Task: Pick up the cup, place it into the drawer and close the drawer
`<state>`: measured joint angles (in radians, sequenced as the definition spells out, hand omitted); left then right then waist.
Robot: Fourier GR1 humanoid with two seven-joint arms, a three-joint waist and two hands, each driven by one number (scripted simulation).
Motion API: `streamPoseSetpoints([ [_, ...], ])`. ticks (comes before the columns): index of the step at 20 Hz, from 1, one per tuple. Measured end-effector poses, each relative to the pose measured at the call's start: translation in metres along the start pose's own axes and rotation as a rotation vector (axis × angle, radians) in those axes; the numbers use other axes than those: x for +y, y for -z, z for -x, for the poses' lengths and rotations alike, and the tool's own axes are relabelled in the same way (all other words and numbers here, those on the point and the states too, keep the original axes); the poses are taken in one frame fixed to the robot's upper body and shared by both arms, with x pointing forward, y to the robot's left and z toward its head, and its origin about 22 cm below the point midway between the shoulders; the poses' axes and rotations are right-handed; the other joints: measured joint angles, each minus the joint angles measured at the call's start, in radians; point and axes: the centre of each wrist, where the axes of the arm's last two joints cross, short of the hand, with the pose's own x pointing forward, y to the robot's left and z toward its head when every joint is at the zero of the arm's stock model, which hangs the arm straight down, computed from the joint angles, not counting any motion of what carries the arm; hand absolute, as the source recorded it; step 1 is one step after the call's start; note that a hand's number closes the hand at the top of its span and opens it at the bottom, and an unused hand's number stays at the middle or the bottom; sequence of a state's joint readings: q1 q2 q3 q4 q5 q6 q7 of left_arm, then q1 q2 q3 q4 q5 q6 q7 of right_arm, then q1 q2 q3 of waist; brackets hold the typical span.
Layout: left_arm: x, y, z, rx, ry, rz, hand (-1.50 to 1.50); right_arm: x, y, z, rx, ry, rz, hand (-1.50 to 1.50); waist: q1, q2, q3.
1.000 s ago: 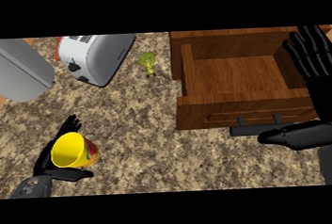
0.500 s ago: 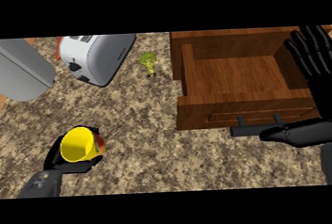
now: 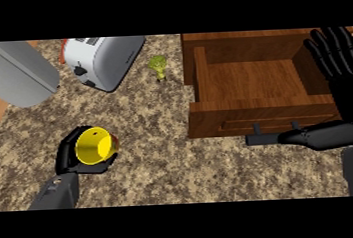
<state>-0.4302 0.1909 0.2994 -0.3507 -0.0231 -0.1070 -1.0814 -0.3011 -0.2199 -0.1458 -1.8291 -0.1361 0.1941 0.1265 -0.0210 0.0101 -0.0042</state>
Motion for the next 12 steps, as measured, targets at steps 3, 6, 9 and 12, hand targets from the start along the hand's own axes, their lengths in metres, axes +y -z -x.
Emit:
streamPoseSetpoints([
  [3, -0.014, 0.016, -0.003, -0.055, -0.046, -0.099, 1.50, -0.003, -0.003, -0.002, -0.007, 0.007, -0.002, -1.50, -0.003, -0.001, 0.000],
  [6, -0.025, 0.031, -0.008, -0.096, -0.095, -0.098, 1.50, -0.004, -0.006, 0.000, -0.005, 0.008, 0.003, -1.50, -0.003, -0.002, 0.001],
  [9, -0.043, 0.055, -0.019, -0.147, -0.137, -0.041, 1.50, -0.003, -0.007, 0.002, 0.003, -0.001, 0.007, -1.50, 0.006, -0.006, 0.002],
  [12, -0.059, 0.085, -0.036, -0.196, -0.168, 0.025, 1.50, -0.005, -0.007, -0.001, 0.010, -0.009, 0.006, -1.50, 0.013, -0.011, 0.004],
])
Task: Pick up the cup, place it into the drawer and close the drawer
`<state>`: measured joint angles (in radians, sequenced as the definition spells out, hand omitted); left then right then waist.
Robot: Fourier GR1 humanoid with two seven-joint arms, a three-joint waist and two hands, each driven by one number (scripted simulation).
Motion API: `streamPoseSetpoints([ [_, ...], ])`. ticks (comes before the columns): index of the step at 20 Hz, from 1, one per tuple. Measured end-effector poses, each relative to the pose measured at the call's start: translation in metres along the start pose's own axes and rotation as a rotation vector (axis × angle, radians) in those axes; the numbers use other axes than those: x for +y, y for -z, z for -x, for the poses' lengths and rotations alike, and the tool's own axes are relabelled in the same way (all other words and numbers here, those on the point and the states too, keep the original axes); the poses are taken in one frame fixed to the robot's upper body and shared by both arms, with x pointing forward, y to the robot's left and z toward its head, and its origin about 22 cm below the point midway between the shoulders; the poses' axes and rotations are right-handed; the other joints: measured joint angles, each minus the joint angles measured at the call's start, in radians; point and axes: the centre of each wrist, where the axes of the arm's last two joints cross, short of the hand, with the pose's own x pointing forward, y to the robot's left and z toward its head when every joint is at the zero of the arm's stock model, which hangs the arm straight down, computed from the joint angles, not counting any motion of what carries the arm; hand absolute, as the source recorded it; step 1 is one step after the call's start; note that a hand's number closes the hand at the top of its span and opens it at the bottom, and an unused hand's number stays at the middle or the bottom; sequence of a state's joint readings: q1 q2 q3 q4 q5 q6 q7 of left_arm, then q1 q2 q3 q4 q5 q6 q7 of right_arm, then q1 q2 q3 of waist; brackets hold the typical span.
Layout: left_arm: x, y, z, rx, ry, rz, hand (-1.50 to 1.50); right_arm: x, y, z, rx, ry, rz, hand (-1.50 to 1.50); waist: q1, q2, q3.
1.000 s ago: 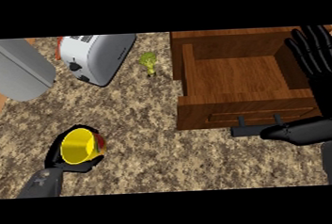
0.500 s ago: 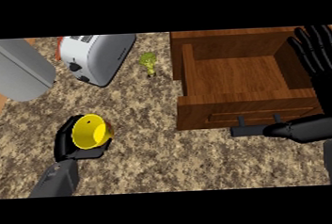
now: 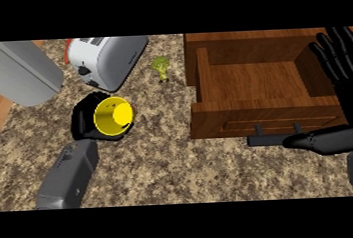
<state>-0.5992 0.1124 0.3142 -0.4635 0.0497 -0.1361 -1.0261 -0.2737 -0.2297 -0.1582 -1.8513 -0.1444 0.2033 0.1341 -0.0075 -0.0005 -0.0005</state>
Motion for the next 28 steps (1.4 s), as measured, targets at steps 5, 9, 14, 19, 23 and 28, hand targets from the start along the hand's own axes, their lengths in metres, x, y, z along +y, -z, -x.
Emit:
streamPoseSetpoints([
  [5, -0.047, 0.054, -0.023, -0.069, -0.047, 0.107, 1.50, 0.002, -0.003, 0.001, 0.009, -0.005, 0.014, -1.50, 0.010, -0.005, 0.001],
  [9, -0.085, 0.095, -0.052, -0.087, -0.067, 0.187, 1.50, 0.005, -0.003, 0.007, 0.011, -0.008, 0.022, -1.50, 0.013, -0.006, 0.001],
  [14, -0.132, 0.139, -0.100, -0.099, -0.054, 0.236, 1.50, -0.003, -0.008, 0.009, 0.003, -0.018, 0.026, -1.50, 0.008, -0.006, 0.001],
  [19, -0.182, 0.169, -0.137, -0.081, -0.016, 0.257, 1.50, -0.003, -0.002, 0.010, -0.002, -0.027, 0.028, -1.50, -0.005, -0.001, 0.001],
  [23, -0.212, 0.187, -0.154, -0.024, 0.030, 0.253, 1.50, -0.004, -0.001, 0.011, -0.008, -0.017, 0.023, -1.50, -0.020, 0.004, 0.001],
  [28, -0.238, 0.197, -0.157, 0.080, 0.117, 0.244, 1.50, 0.000, 0.005, 0.010, -0.025, -0.009, 0.001, -1.50, -0.045, 0.011, 0.002],
])
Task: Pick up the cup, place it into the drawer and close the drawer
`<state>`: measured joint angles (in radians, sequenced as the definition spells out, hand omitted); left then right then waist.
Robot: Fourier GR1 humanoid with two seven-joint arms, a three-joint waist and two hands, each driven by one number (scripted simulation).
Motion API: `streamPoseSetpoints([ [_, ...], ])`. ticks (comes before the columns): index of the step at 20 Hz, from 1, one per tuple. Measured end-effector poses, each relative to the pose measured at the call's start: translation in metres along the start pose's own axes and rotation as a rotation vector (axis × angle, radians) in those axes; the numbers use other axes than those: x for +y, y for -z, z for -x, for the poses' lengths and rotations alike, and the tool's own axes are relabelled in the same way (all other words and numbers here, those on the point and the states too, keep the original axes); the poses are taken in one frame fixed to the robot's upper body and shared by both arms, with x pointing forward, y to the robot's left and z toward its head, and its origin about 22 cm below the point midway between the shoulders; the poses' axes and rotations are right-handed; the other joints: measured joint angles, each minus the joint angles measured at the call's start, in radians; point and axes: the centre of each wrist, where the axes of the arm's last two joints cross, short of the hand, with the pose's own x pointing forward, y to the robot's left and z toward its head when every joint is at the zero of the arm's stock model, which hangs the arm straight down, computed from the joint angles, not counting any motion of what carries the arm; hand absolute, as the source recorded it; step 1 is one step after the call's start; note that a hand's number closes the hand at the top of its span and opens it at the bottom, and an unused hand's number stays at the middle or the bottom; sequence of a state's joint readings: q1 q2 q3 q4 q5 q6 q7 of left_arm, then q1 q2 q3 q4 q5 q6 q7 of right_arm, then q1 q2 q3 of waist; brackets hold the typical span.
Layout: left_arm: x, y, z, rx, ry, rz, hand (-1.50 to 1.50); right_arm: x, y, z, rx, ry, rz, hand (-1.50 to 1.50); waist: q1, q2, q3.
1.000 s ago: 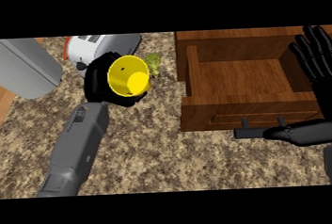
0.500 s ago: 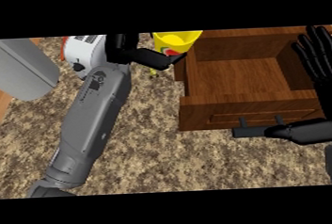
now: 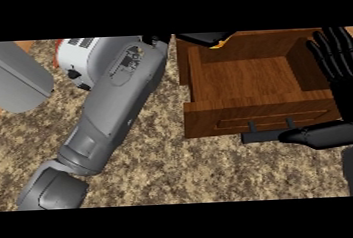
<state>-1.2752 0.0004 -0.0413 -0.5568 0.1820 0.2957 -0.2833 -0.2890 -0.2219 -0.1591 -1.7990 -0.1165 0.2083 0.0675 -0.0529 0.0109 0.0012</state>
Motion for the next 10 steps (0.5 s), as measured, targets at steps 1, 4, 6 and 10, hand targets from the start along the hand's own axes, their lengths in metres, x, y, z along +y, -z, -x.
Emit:
streamPoseSetpoints([
  [1, -0.002, 0.000, 0.003, 0.021, 0.018, -0.006, 1.50, 0.001, 0.001, -0.001, -0.004, 0.005, -0.007, -1.50, -0.009, 0.002, 0.000],
  [4, -0.006, 0.001, 0.011, 0.077, 0.065, -0.002, 1.50, 0.002, 0.003, -0.002, -0.015, 0.011, -0.013, -1.50, -0.025, 0.008, 0.000],
  [6, -0.007, -0.002, 0.019, 0.116, 0.092, 0.014, 1.50, 0.004, 0.007, -0.002, -0.024, 0.017, -0.024, -1.50, -0.041, 0.012, 0.001],
  [10, -0.009, -0.007, 0.030, 0.200, 0.150, 0.080, 1.50, 0.012, 0.015, -0.005, -0.040, 0.025, -0.051, -1.50, -0.076, 0.021, 0.001],
])
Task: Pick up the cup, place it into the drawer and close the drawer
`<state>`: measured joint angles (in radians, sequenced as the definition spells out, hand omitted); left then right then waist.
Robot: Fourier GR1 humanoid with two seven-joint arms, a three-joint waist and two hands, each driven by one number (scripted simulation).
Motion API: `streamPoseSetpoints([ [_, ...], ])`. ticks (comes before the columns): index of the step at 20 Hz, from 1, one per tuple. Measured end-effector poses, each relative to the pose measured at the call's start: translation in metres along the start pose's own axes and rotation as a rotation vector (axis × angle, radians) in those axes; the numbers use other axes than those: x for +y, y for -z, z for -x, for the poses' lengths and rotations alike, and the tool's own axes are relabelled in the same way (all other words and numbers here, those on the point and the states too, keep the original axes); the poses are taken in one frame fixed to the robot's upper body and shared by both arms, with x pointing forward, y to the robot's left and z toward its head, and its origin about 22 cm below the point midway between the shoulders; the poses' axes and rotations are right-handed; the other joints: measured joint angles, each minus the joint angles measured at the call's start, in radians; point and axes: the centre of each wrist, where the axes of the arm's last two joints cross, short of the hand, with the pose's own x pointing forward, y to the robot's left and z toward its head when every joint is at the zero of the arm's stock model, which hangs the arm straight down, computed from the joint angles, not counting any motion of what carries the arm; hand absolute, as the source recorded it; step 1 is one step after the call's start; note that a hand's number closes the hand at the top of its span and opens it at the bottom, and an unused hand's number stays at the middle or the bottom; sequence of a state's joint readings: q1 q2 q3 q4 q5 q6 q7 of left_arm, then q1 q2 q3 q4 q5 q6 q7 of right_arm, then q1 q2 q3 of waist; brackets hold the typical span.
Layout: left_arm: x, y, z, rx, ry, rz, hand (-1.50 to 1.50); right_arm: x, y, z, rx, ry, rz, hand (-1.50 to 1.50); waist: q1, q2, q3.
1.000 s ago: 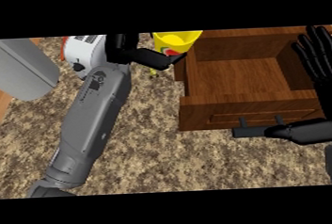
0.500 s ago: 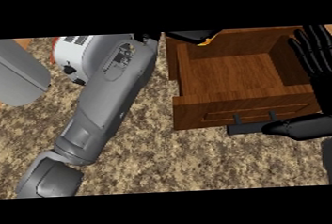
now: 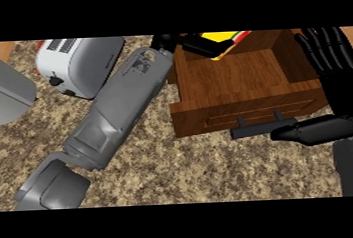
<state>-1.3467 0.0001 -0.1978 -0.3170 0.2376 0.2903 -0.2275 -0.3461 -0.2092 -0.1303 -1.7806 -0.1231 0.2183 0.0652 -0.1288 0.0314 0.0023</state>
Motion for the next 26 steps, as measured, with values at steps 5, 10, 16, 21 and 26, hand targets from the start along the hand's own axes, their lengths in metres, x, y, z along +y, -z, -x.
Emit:
streamPoseSetpoints([
  [5, -0.002, -0.007, 0.017, 0.051, 0.047, 0.050, -1.50, 0.004, 0.007, -0.001, -0.019, 0.010, -0.039, -1.50, -0.042, 0.009, 0.000],
  [10, -0.002, -0.013, 0.029, 0.046, -0.004, 0.050, -1.50, 0.009, 0.016, -0.005, -0.041, 0.041, -0.094, -1.50, -0.067, 0.018, -0.001],
  [16, -0.003, -0.014, 0.026, -0.036, -0.161, 0.030, -1.50, 0.034, 0.023, -0.004, -0.062, 0.152, -0.319, 1.50, -0.081, 0.022, -0.002],
  [21, -0.003, -0.012, 0.016, -0.120, -0.267, -0.025, -1.50, 0.043, 0.022, -0.003, 0.005, 0.139, -0.548, 1.50, -0.061, 0.010, -0.003],
  [26, -0.002, -0.011, 0.015, -0.143, -0.310, -0.086, -1.50, 0.041, 0.009, -0.001, 0.144, -0.039, -0.711, -1.50, -0.019, -0.004, -0.002],
])
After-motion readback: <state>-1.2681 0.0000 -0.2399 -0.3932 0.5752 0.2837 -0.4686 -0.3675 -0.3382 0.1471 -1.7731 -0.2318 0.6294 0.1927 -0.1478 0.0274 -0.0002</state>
